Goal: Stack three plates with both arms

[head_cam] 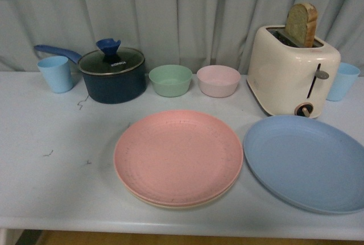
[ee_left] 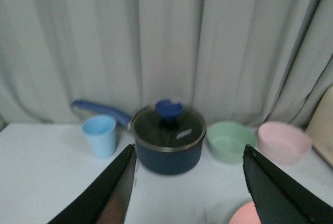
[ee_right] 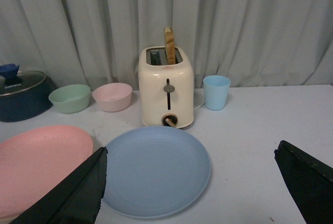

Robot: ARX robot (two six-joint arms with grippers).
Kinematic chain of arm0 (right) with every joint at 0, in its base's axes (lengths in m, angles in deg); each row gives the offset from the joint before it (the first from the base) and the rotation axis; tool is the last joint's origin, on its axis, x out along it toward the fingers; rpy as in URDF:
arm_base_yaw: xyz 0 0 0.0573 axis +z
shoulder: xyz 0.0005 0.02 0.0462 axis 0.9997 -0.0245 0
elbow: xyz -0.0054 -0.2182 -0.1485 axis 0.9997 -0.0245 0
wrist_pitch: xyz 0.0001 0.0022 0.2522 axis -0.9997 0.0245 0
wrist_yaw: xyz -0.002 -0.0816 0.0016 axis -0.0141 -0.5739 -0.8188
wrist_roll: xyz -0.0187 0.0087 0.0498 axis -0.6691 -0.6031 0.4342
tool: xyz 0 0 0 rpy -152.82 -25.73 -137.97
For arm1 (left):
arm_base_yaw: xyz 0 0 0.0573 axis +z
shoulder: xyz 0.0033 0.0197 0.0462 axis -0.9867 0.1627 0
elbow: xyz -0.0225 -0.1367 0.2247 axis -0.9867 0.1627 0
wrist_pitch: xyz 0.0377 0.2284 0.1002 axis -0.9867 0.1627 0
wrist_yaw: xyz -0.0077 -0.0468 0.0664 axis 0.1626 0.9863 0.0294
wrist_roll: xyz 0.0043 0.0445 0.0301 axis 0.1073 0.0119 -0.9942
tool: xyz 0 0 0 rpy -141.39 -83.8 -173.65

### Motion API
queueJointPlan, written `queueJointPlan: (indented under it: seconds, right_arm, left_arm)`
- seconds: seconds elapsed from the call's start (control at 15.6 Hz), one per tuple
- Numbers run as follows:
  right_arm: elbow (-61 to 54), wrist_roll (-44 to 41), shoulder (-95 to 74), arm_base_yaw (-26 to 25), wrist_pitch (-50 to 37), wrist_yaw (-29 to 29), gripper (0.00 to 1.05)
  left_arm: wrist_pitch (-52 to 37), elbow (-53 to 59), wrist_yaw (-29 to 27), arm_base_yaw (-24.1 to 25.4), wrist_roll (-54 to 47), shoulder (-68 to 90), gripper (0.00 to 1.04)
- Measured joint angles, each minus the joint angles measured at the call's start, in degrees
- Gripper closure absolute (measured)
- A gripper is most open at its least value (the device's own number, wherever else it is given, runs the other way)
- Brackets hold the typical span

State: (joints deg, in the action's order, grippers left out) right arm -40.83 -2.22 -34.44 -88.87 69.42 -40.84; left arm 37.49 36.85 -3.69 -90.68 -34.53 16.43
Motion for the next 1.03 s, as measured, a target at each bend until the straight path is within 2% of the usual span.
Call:
queueJointPlan:
  seconds: [0.13,0.32,0.51,0.58,1.03]
  right_arm:
    - [0.0,0.0,0.0,0.0,0.0,0.0,0.06]
    - [0.0,0.0,0.0,0.0,0.0,0.0,0.06]
    - [0.0,0.0,0.0,0.0,0.0,0.0,0.06]
    - [0.0,0.0,0.0,0.0,0.0,0.0,0.06]
    - [0.0,0.0,0.0,0.0,0.0,0.0,0.06]
  left_arm:
    - [-2.1,9.0,1.3,2.1,0.0,-3.3,0.65]
    - [-3.4,15.7,3.9,4.0,0.0,-11.8,1.03]
    - [-1.2,21.5,5.9,6.3,-0.2,-19.2,1.03]
    - [0.0,22.9,9.3,9.2,-0.3,-21.9,1.03]
    - [6.8,27.4,9.6,10.0,-0.3,-32.8,1.03]
